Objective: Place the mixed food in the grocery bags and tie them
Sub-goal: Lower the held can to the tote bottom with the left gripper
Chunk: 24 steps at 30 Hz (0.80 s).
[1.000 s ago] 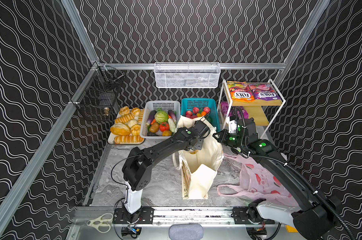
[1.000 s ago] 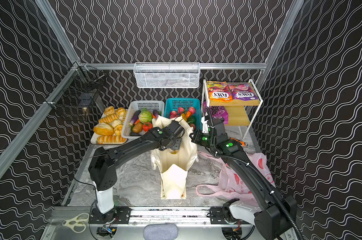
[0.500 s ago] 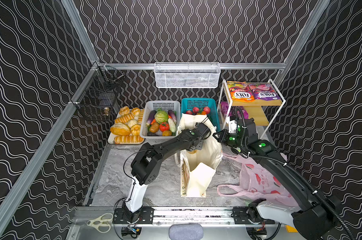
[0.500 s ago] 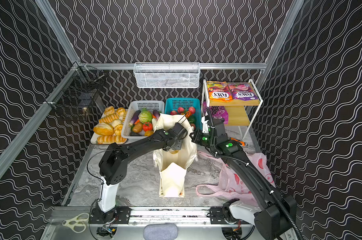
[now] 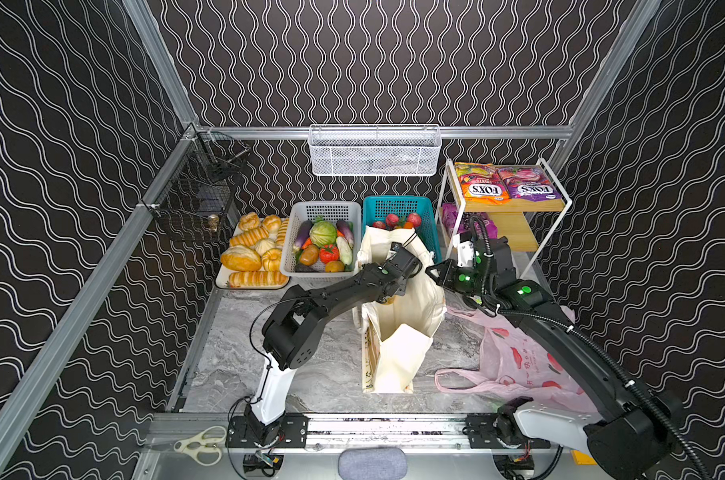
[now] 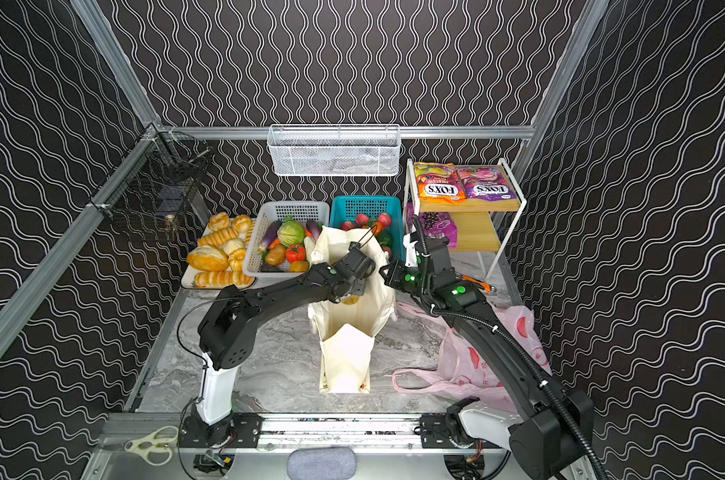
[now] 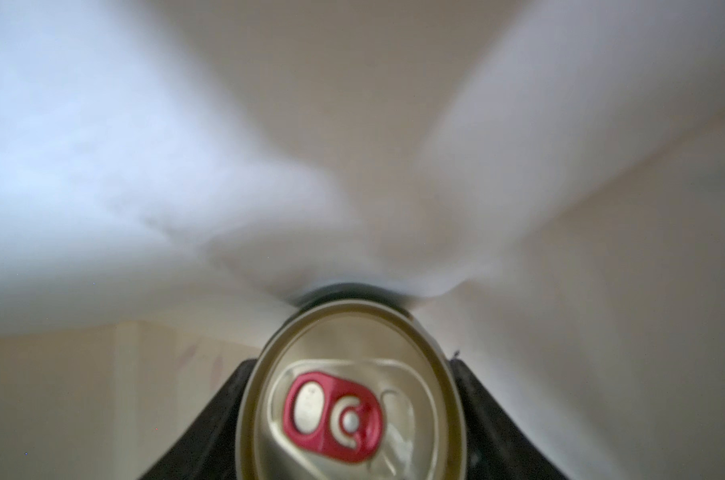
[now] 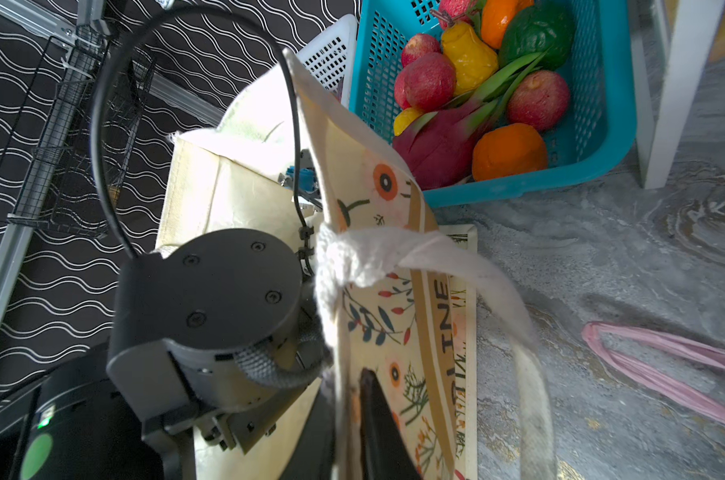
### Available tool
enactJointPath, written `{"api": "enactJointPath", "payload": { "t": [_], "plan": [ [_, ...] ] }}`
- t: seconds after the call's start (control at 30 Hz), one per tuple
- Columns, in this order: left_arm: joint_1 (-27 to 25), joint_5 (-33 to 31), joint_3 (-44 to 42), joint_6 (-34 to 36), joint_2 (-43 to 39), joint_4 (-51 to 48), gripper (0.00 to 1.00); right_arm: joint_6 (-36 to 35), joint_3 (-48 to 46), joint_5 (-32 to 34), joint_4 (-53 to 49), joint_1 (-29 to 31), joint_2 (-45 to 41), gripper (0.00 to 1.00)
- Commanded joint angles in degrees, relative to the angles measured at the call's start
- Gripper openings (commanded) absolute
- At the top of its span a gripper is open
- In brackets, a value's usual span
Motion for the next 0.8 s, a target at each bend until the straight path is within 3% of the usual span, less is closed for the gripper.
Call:
{"api": "enactJointPath", "payload": {
  "t": [0.0, 0.13, 0.77],
  "plan": [
    [0.61, 2.99, -0.3, 0.66, 1.85, -6.0, 0.36, 0.17, -0.04, 1.11, -0.09, 0.05, -0.13, 0.14],
    [0.84, 3.99, -0.02, 1.23, 1.9, -6.38, 0.39, 0.04, 0.05, 2.27, -0.61, 0.05, -0.28, 0.17],
    [0.97, 5.15, 3.73, 2.51, -1.42, -9.38, 0.78, -1.01, 0.92, 2.39, -1.24, 0.05, -0.48, 0.3]
  ]
}}
